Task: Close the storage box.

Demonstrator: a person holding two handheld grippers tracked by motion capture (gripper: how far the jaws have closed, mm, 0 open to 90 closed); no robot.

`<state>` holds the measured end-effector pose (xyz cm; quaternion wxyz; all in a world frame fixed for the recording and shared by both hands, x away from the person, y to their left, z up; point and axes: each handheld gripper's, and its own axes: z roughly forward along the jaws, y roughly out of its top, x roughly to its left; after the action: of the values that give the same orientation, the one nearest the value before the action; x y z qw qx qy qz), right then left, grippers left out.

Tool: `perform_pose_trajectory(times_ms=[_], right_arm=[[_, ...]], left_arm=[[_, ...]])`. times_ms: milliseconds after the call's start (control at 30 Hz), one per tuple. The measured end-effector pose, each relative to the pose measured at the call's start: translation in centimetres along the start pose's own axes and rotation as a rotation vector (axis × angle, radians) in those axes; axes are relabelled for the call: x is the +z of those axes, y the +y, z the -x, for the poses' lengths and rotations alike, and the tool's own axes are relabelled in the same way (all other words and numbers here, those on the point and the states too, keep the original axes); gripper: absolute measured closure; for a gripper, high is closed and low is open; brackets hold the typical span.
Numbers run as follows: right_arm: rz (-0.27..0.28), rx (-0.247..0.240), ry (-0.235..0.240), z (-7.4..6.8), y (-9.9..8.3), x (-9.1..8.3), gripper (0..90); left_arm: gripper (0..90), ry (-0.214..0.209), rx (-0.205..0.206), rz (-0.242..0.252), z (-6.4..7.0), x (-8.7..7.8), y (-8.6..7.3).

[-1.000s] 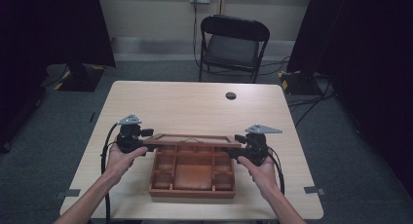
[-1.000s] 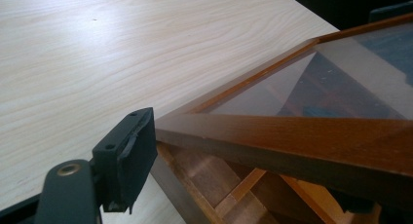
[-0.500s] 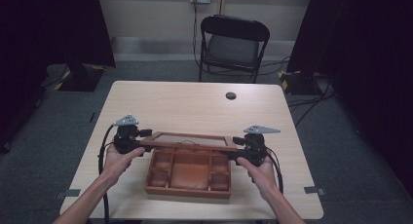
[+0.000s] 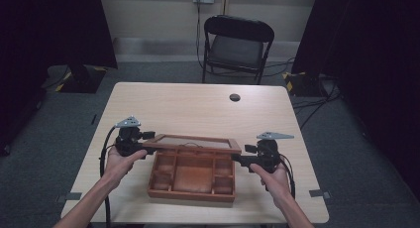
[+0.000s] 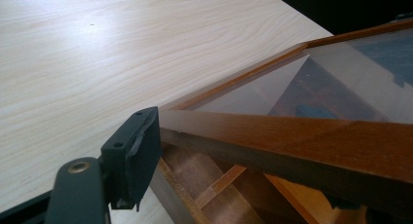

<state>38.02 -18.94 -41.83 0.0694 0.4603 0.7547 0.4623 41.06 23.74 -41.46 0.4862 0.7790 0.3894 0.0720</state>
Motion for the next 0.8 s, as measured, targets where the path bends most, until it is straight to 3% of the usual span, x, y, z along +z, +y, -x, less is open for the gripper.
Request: perform_pose_trajectory(times_ms=[167,367,667,800], right_arm=[[0.023,-0.028,-0.088,1.0,0.4,-0.6,30.3],[0.046,0.002,-0.119,2.5,0.7,-1.1,30.4],[0.069,-0.017,0.01,1.1,3.3,-2.7,35.9],[0.108,-0.084,0.089,-0.6,5.1,-3.3,38.1]], left_arm=[[26.7,-0.002,0.009,0.001,0.3,-0.1,0.0],[26.2,-0.006,0.011,0.006,0.3,-0.4,0.0],[24.9,0.015,0.023,0.014,0.6,-0.8,-0.3],[21.3,0.023,0.016,0.022,0.6,-0.7,-0.4]])
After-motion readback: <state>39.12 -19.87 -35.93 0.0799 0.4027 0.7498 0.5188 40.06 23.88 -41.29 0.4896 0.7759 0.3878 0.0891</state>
